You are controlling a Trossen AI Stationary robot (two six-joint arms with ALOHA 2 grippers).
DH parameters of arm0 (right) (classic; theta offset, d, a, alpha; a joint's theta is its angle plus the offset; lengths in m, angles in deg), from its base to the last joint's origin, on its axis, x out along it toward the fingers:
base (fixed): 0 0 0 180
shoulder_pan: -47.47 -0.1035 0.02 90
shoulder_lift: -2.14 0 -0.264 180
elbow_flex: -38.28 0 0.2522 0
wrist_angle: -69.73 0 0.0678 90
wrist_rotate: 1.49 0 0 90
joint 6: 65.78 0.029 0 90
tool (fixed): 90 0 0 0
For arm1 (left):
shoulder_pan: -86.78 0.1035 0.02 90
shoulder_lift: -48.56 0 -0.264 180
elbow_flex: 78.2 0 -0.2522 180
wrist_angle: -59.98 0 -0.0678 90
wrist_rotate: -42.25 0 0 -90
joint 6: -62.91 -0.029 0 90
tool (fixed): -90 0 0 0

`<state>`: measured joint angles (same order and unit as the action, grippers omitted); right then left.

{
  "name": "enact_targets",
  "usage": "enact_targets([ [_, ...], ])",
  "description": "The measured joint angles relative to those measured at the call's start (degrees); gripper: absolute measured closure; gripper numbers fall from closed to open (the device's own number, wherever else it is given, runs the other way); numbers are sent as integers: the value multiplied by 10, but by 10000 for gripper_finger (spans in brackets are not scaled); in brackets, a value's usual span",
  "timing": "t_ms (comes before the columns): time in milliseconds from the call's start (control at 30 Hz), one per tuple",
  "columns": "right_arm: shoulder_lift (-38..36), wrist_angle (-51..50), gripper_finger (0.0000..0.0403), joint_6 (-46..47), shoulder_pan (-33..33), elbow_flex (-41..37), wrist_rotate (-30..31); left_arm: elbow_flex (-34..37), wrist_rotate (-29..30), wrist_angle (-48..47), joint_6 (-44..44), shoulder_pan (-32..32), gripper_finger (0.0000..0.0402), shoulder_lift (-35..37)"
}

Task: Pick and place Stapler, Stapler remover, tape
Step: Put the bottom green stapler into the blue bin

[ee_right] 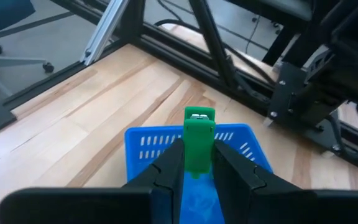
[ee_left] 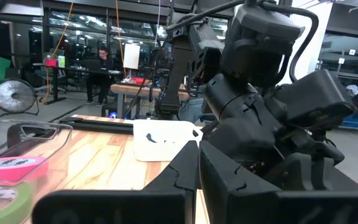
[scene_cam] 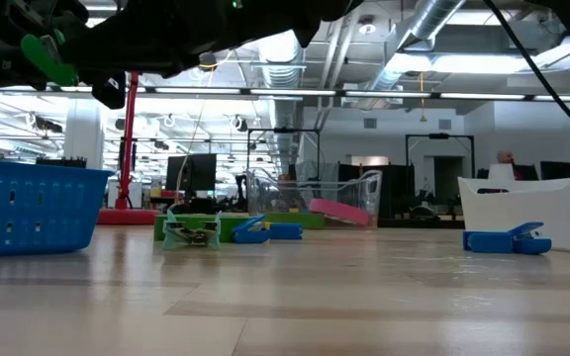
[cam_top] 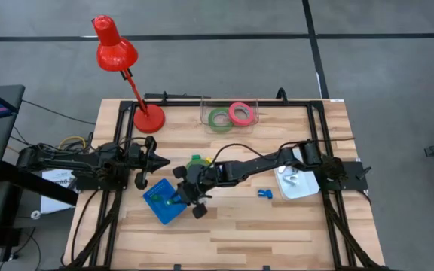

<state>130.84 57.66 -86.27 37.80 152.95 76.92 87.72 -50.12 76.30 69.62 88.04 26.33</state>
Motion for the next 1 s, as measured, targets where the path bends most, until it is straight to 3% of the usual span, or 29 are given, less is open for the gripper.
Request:
enact_targets([
  [1000, 57, -19, 335, 5, 8, 43, 12, 0, 0, 0, 0, 0, 394, 0],
])
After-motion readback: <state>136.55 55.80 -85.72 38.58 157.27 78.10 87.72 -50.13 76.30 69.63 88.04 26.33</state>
